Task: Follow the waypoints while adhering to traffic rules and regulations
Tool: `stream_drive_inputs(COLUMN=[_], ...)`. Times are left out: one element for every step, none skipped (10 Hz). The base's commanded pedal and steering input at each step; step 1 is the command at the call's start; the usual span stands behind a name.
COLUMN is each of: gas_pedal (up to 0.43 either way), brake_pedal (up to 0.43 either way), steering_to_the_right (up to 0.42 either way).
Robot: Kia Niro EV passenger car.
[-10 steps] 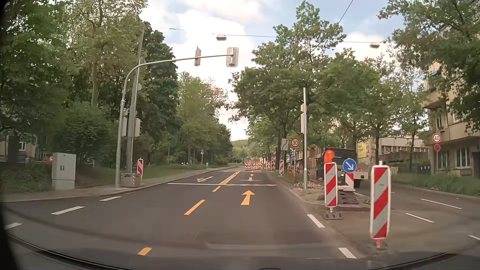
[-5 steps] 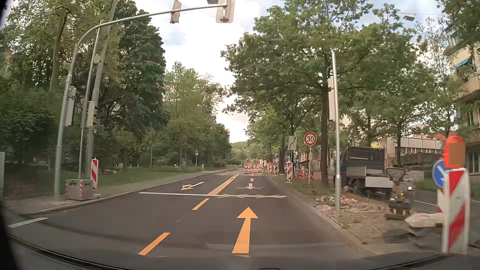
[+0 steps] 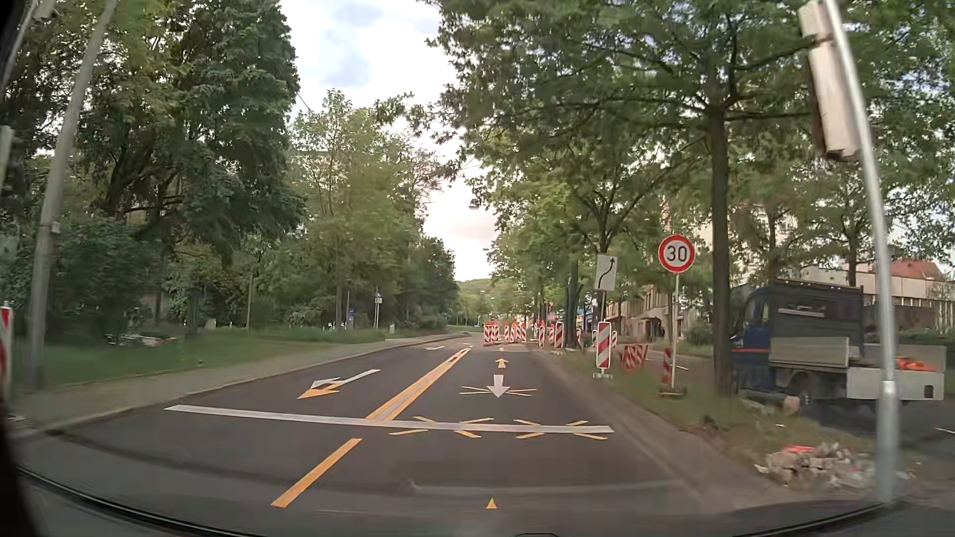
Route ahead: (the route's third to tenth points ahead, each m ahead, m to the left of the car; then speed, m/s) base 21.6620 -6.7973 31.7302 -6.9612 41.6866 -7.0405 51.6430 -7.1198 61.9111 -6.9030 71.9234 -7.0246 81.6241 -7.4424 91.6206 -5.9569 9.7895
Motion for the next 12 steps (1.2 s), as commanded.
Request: stream_drive_inputs(gas_pedal=[0.130, 0.039, 0.000, 0.000, 0.000, 0.000, 0.000, 0.000, 0.000, 0.028, 0.059, 0.087], brake_pedal=[0.000, 0.000, 0.000, 0.000, 0.000, 0.000, 0.000, 0.000, 0.000, 0.000, 0.000, 0.000], steering_to_the_right=[0.001, -0.001, -0.001, -0.001, -0.001, -0.001, -0.001, -0.001, -0.001, -0.002, -0.001, -0.001])
